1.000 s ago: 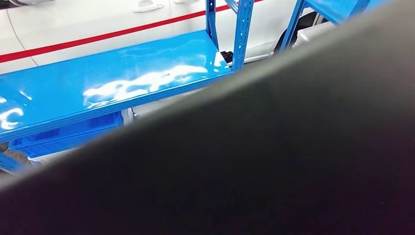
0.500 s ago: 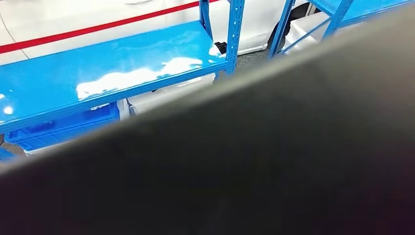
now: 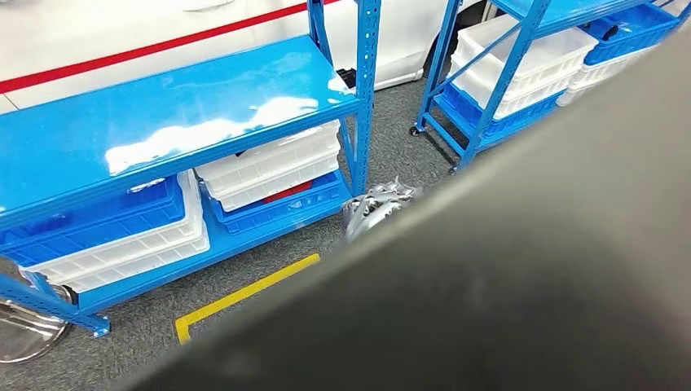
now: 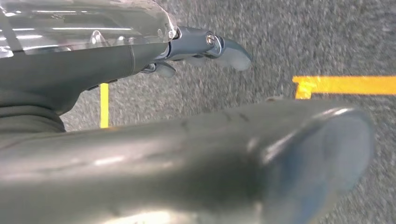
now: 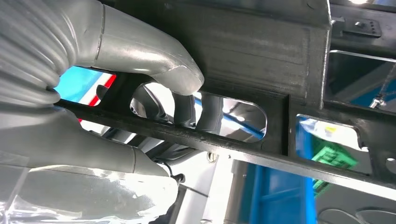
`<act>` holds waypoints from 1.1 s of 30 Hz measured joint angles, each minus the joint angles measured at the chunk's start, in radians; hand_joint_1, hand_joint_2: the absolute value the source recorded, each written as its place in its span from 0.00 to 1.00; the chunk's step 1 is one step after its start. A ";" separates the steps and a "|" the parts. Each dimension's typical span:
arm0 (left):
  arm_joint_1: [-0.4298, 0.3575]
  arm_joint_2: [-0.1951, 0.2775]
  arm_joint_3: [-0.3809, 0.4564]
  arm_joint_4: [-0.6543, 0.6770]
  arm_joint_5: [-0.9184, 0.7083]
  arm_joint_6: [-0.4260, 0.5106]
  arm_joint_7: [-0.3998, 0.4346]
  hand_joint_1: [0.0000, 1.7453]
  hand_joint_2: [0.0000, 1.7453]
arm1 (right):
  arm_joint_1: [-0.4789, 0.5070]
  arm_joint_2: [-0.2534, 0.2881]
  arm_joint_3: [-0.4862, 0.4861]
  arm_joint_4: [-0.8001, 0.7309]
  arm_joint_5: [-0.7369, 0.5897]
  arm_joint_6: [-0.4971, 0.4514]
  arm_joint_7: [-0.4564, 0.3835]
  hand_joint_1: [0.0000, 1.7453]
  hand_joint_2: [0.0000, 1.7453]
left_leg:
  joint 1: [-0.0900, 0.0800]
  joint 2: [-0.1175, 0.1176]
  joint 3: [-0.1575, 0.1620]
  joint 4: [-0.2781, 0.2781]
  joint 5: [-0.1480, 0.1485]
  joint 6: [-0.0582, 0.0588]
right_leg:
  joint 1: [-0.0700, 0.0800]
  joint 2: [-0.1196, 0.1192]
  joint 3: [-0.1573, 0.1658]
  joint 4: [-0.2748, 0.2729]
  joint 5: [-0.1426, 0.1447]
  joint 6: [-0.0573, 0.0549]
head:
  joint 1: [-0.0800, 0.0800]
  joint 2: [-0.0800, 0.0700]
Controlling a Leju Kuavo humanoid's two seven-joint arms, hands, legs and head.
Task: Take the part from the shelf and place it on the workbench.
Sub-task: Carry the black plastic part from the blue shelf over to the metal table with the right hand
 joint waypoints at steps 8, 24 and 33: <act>-0.001 0.003 0.016 -0.003 -0.011 0.039 -0.006 0.00 0.00 | 0.015 -0.004 -0.005 0.009 0.014 -0.008 0.040 0.99 1.00 | -0.009 0.078 -0.002 -0.017 0.015 0.039 | -0.001 -0.059 -0.132 0.275 -0.125 0.018 | 0.008 0.000; 0.006 -0.004 0.029 -0.003 -0.103 0.018 -0.017 0.00 0.00 | 0.177 -0.065 -0.048 -0.041 0.103 -0.055 0.020 0.99 1.00 | -0.011 0.059 -0.108 0.272 -0.130 -0.007 | 0.012 -0.032 -0.001 -0.007 0.005 -0.036 | 0.009 0.000; -0.018 -0.008 0.020 -0.003 -0.116 -0.010 -0.037 0.00 0.00 | 0.150 -0.009 -0.024 -0.020 0.154 0.033 0.091 0.99 1.00 | -0.011 0.011 0.028 -0.026 0.000 0.031 | 0.006 0.024 -0.027 0.011 0.013 0.003 | 0.012 0.000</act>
